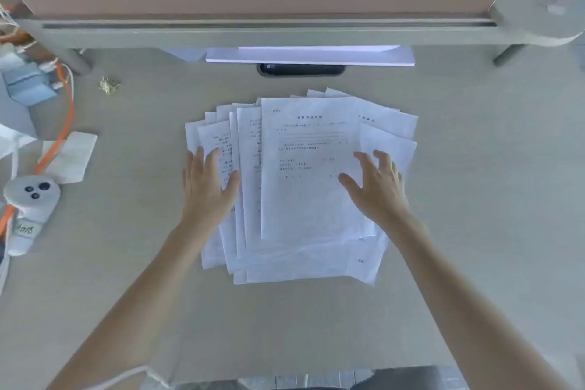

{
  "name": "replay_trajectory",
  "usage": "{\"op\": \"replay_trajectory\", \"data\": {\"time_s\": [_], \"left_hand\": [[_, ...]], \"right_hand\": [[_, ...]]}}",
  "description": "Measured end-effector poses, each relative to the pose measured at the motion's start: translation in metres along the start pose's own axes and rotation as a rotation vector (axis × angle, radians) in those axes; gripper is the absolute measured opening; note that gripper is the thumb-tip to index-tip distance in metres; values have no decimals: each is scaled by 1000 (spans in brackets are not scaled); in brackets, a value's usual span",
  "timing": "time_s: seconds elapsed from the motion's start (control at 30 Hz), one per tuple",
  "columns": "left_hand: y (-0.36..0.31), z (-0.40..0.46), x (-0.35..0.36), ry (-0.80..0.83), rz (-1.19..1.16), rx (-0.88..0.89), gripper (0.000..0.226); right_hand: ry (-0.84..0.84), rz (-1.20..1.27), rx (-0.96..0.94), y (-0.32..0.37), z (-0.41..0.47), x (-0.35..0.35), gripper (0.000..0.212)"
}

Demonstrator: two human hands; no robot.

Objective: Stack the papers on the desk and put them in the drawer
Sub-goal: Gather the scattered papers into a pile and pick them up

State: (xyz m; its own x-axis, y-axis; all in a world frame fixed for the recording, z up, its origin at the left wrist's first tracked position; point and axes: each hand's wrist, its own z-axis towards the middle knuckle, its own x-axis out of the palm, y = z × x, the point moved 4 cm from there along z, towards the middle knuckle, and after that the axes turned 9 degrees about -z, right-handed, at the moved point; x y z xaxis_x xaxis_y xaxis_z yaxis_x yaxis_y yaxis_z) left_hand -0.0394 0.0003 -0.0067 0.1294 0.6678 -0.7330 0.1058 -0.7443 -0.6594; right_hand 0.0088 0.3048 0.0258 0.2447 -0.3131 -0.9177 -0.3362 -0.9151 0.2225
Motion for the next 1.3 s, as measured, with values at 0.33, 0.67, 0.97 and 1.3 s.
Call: {"op": "replay_trajectory", "data": {"time_s": [0.33,0.67,0.97,1.3], "left_hand": [[34,4,28,-179,217,147,65],[29,-25,17,-220,137,102,61],[24,-27,11,-124,-7,96,59],[11,25,29,-104,-12,238,42]], "right_hand": [[-226,-160,3,-14,10,55,70],[-337,-50,106,-51,-16,59,73],[-295,-44,-7,-50,-9,55,73],[-261,-121,-96,13,42,63,97]]}}
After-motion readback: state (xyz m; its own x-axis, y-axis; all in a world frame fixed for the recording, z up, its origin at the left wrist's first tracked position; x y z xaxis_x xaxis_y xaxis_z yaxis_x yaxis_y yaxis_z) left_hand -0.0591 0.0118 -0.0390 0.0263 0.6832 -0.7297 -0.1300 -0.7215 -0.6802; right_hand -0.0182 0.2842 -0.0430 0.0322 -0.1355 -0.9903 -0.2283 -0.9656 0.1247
